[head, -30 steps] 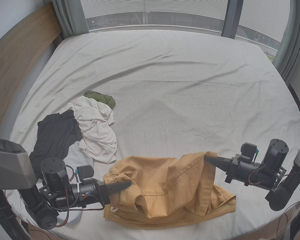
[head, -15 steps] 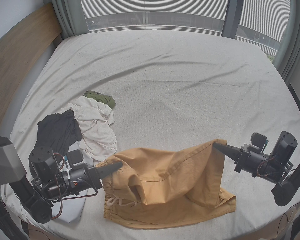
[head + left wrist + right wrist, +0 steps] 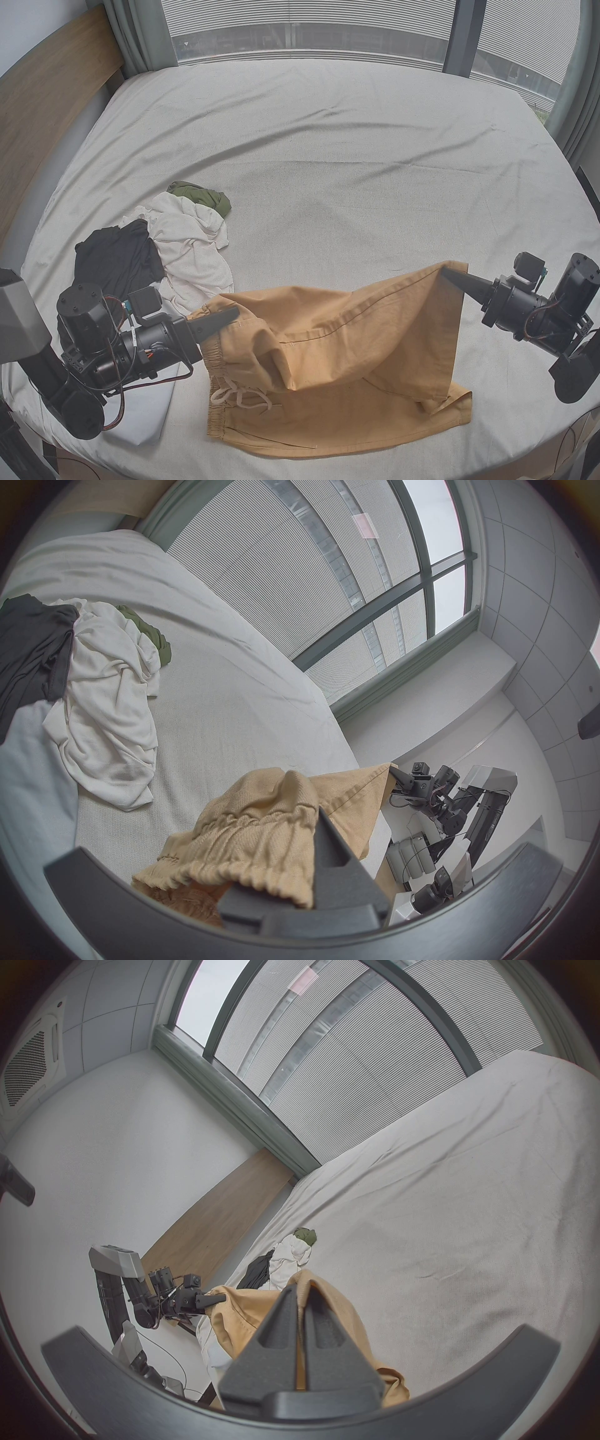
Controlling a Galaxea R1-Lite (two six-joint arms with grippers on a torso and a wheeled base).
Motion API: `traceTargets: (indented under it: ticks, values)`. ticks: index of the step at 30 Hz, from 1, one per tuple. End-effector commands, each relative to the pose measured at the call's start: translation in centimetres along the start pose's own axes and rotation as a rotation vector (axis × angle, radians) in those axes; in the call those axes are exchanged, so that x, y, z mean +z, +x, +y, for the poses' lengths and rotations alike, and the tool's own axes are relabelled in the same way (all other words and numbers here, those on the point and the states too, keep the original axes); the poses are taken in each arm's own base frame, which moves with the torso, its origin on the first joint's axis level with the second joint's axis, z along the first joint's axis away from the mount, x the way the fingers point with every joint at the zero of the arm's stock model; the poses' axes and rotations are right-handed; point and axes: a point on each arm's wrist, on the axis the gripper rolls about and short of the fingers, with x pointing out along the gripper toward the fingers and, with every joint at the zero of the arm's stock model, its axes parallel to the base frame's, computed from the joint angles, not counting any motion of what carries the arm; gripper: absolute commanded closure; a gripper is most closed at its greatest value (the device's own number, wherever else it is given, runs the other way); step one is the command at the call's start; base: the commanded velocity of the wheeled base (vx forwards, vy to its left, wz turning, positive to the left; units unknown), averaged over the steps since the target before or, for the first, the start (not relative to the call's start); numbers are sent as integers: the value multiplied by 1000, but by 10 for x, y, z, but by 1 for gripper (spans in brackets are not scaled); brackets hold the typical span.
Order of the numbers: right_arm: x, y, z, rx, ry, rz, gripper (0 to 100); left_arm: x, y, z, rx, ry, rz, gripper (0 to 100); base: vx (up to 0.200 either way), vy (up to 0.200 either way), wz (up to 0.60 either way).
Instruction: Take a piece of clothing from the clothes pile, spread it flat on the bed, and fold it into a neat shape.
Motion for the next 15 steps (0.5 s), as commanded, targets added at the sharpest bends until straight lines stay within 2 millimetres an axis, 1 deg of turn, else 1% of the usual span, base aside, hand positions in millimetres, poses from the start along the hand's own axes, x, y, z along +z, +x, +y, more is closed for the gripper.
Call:
traceTargets:
  ticks: [1, 10, 15]
  values:
    - [8, -4, -1, -3, -14, -28, 100, 3, 1, 4, 8, 3, -15, 100, 0, 0, 0]
    - [13, -7, -6, -10, -21, -39, 100, 6, 2, 4, 2, 11, -24, 100, 0, 0, 0]
    - [21, -10, -9, -23, -19, -71, 100, 15, 1, 10, 17, 20, -60, 100, 0, 0, 0]
